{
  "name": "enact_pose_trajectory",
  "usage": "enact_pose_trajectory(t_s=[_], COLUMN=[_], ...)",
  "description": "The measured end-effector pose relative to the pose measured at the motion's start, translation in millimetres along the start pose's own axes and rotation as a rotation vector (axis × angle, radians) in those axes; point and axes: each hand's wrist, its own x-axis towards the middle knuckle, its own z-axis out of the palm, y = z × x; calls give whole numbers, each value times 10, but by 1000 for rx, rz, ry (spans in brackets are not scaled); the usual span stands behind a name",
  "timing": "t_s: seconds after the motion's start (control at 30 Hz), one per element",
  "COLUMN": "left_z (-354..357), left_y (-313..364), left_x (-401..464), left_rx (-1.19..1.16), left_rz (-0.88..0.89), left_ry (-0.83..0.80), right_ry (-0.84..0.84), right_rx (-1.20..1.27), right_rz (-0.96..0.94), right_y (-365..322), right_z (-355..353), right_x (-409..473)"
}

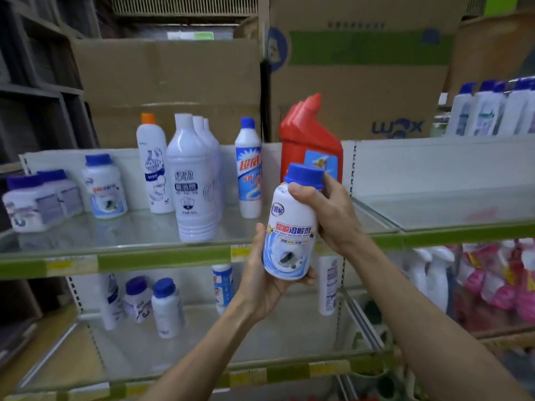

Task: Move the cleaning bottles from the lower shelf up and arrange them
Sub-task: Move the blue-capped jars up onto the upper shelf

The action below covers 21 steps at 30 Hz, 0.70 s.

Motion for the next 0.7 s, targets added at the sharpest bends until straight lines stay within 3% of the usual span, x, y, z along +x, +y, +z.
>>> enact_pose_trajectory(t_s=[0.2, 0.43, 0.57, 0.7], left_z=[60, -85, -117, -168], left_y=[412, 486, 548, 729], left_x=[152, 159, 78, -19], left_rx=[69, 304, 366, 301], left_rz=[109, 312, 336, 314], left_ry=[134, 394, 401, 281], right_ry=[-3, 189, 130, 44], right_rx=[-28, -8, 107, 238], right_rz=[45, -7, 41, 82], right_y=[-236, -118, -163, -214], right_z=[226, 470, 553, 679], right_x=[366, 550, 637, 723])
